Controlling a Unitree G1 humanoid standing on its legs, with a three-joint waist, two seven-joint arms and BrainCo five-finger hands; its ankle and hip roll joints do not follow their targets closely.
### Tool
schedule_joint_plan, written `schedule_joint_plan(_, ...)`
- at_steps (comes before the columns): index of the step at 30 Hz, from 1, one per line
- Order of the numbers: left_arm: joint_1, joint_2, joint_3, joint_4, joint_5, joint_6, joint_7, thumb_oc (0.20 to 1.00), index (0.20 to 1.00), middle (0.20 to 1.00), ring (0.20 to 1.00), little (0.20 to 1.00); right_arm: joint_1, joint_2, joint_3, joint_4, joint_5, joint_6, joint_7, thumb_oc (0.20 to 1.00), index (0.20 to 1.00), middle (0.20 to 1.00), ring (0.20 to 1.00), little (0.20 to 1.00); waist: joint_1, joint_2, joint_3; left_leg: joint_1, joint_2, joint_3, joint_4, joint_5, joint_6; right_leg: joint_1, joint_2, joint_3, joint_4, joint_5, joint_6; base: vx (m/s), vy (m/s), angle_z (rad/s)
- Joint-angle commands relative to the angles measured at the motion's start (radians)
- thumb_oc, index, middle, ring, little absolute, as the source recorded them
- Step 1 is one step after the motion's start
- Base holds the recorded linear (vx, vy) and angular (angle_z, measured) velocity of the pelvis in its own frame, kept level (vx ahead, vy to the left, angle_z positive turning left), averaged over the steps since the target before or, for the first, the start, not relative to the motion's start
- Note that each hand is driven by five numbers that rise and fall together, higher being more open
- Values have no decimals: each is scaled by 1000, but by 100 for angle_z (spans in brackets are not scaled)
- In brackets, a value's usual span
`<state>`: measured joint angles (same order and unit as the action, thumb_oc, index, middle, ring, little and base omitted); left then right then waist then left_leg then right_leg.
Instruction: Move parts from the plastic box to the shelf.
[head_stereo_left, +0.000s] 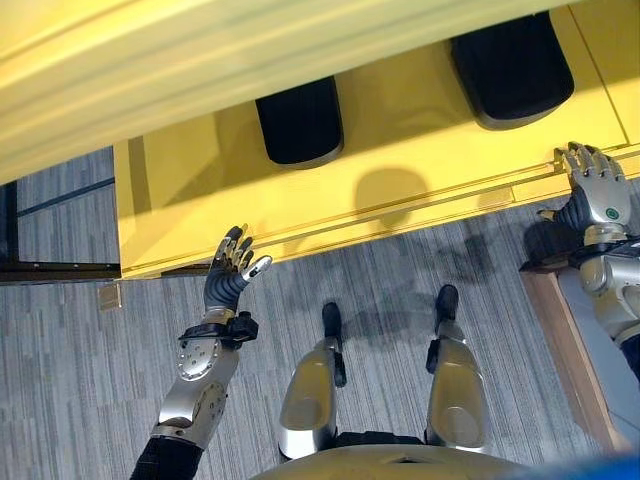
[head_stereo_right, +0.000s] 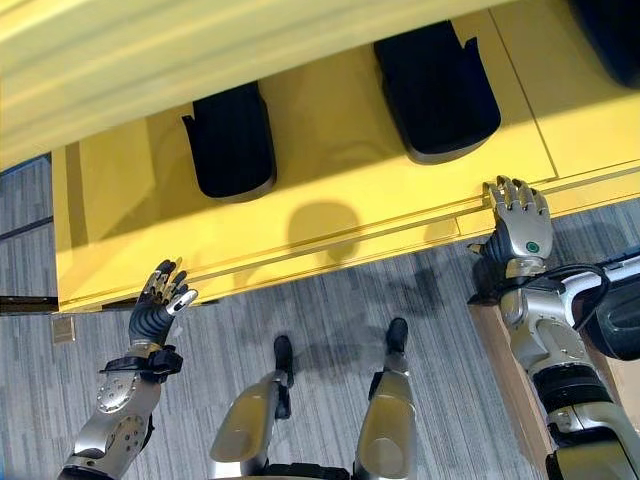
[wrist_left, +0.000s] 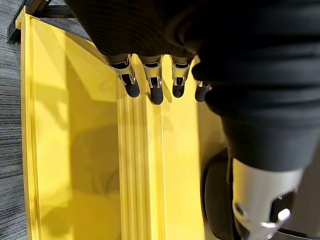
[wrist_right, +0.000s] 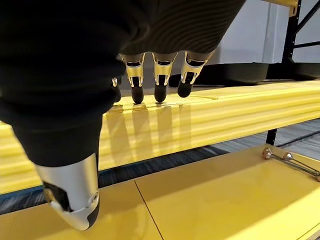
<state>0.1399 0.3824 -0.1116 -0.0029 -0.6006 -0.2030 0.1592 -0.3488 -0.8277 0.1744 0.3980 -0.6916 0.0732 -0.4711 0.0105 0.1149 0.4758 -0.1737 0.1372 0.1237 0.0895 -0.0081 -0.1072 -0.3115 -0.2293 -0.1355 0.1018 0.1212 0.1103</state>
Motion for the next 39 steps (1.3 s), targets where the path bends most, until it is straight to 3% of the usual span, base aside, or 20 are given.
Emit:
schedule_joint_plan(1,36,42,8,-30,-14,-53,9,1000,1000,1000,1000,1000,-49,5,65,29,-3,15,-10,1000,1000,1000,1000,1000,9,-35,-38,-92,3,-44,66,33,11,-6,-67,-35,165,-137,46,0,0,0)
schedule_joint_plan(39,23,70,-5,-46,-24,-58,15,1000,1000,1000,1000,1000,-308,-98,338,112,-71,8,87,1000,1000,1000,1000,1000,58,-78,3,-144,-5,-79,88,34,9,-27,-71,-57,184,-135,39,1,-1,1)
